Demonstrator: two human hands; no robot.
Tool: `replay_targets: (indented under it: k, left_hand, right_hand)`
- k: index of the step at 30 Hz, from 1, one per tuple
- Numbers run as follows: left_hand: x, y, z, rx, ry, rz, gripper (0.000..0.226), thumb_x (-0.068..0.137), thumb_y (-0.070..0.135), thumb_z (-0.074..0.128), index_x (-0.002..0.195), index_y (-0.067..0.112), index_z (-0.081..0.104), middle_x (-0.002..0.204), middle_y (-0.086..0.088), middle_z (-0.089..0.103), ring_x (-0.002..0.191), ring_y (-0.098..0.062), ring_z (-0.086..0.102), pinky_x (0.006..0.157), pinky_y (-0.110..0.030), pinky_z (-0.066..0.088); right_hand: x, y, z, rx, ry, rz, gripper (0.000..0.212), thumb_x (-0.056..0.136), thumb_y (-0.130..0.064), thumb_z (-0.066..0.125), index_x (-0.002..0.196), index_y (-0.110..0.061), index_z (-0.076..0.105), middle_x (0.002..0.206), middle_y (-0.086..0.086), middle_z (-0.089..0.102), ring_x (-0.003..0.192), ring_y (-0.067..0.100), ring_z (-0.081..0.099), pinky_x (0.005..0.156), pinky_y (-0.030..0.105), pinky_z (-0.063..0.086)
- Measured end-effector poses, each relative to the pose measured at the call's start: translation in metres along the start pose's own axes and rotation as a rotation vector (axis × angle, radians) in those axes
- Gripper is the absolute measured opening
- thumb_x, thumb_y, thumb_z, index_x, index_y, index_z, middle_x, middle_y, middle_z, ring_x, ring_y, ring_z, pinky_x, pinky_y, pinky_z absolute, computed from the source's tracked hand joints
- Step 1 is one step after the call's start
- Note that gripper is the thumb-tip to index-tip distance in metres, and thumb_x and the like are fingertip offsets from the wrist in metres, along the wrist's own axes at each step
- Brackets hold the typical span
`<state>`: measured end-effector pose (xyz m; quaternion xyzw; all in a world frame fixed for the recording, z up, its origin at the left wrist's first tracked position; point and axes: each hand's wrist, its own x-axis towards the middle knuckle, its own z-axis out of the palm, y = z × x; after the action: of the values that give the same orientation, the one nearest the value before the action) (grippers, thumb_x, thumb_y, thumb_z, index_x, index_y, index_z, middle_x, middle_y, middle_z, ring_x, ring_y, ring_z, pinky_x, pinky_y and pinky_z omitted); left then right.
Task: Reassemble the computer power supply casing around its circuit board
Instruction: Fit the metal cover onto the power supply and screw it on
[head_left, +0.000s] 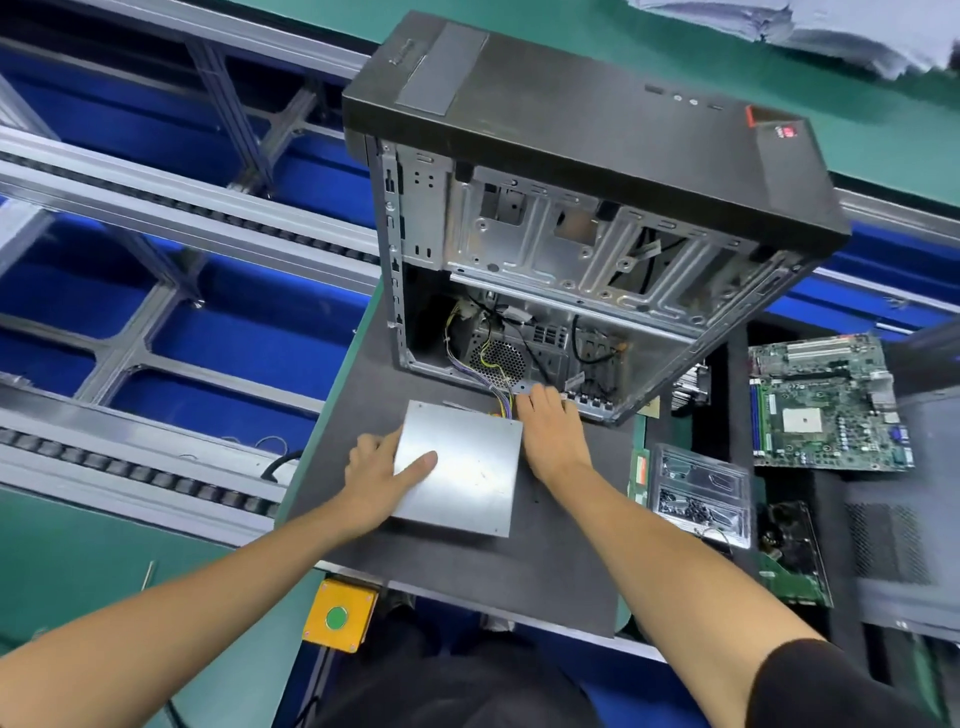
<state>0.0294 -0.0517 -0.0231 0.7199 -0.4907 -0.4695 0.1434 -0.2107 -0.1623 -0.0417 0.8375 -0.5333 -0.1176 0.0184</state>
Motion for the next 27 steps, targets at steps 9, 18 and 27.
replay_targets:
  k: [9, 18, 27]
  left_hand:
    - [0.003, 0.031, 0.028, 0.432, 0.536, 0.750, 0.047, 0.088, 0.055, 0.059, 0.120, 0.022, 0.056, 0.122, -0.003, 0.047, 0.115, -0.026, 0.047, 0.098, -0.038, 0.028]
    - [0.028, 0.151, 0.086, 1.279, -0.119, 0.665, 0.037, 0.083, 0.052, 0.074, 0.110, 0.027, 0.070, 0.116, 0.000, 0.066, 0.119, -0.026, 0.047, 0.101, -0.039, 0.030]
    - [0.035, 0.163, 0.128, 1.418, -0.346, 0.531, 0.032, 0.083, 0.023, 0.081, 0.112, 0.021, 0.070, 0.120, -0.002, 0.071, 0.116, -0.023, 0.064, 0.103, -0.031, 0.036]
  right_hand:
    - [-0.022, 0.048, -0.019, 0.519, 0.099, 0.021, 0.016, 0.093, -0.019, 0.054, 0.107, -0.018, 0.046, 0.105, 0.000, 0.035, 0.075, 0.028, 0.049, 0.060, 0.037, 0.039]
    - [-0.060, 0.097, -0.040, 0.938, 0.377, 0.090, 0.007, 0.083, -0.014, 0.047, 0.088, -0.012, 0.052, 0.093, -0.006, 0.036, 0.086, 0.000, 0.043, 0.076, 0.009, 0.032]
    - [-0.078, 0.112, -0.033, 0.989, 0.346, 0.100, 0.015, 0.083, -0.021, 0.038, 0.088, -0.014, 0.050, 0.094, -0.006, 0.037, 0.086, 0.005, 0.045, 0.073, 0.018, 0.035]
